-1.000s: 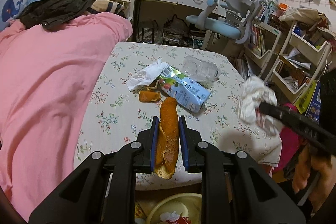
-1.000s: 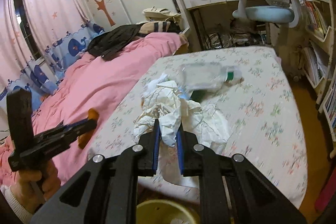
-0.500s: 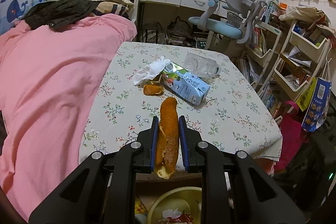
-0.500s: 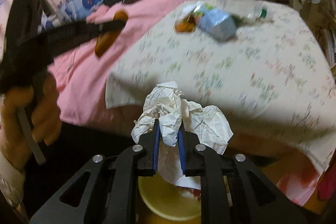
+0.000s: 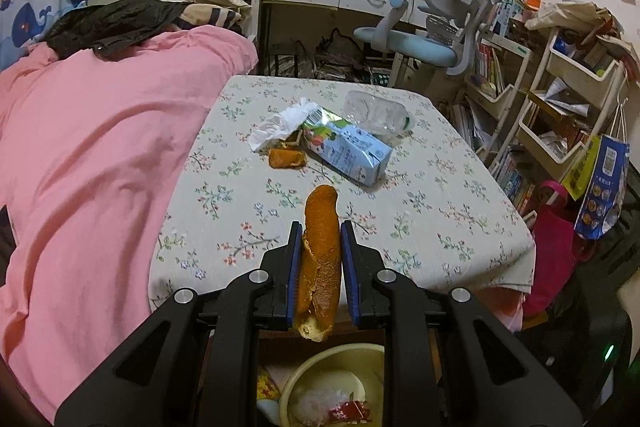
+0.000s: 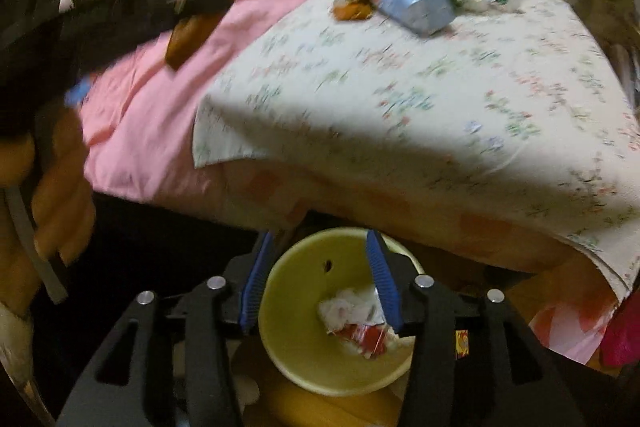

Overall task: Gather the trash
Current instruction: 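Open the right gripper to drop the tissue into the yellow bin, then lower the bread roll over the yellow bin and open the left gripper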

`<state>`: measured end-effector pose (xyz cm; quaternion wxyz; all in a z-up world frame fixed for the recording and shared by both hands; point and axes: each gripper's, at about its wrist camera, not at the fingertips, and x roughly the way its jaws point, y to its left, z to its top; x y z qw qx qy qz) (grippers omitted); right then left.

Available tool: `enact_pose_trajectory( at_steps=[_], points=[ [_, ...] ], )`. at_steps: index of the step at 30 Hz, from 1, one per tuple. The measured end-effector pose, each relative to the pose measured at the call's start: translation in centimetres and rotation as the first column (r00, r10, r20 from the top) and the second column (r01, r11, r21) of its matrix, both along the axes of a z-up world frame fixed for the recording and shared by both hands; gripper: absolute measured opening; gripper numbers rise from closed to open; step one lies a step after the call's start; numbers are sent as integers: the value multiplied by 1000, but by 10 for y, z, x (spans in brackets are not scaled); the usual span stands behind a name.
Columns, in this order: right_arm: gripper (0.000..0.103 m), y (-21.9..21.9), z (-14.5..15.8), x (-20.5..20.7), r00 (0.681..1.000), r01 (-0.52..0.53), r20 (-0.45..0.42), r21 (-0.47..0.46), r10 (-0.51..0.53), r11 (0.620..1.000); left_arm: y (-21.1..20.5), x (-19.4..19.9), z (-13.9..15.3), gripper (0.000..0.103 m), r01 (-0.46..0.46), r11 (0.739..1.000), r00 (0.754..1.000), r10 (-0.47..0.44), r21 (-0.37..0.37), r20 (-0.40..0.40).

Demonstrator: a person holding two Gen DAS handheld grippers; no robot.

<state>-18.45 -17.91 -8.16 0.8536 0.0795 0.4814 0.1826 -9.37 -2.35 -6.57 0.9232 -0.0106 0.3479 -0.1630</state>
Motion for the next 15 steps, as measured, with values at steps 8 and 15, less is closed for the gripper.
enact_pose_trajectory(
  at_steps=[8,15],
  points=[
    [59,-34,23,0,972,194,127,54,-199,980,-26,-30,-24,18,85,995,995,-82,47,-60],
    [62,-57,34,-5,930,306,181,106,-321,946,-49,-63,-56,18,193,979,969,-180,69,-167]
  ],
)
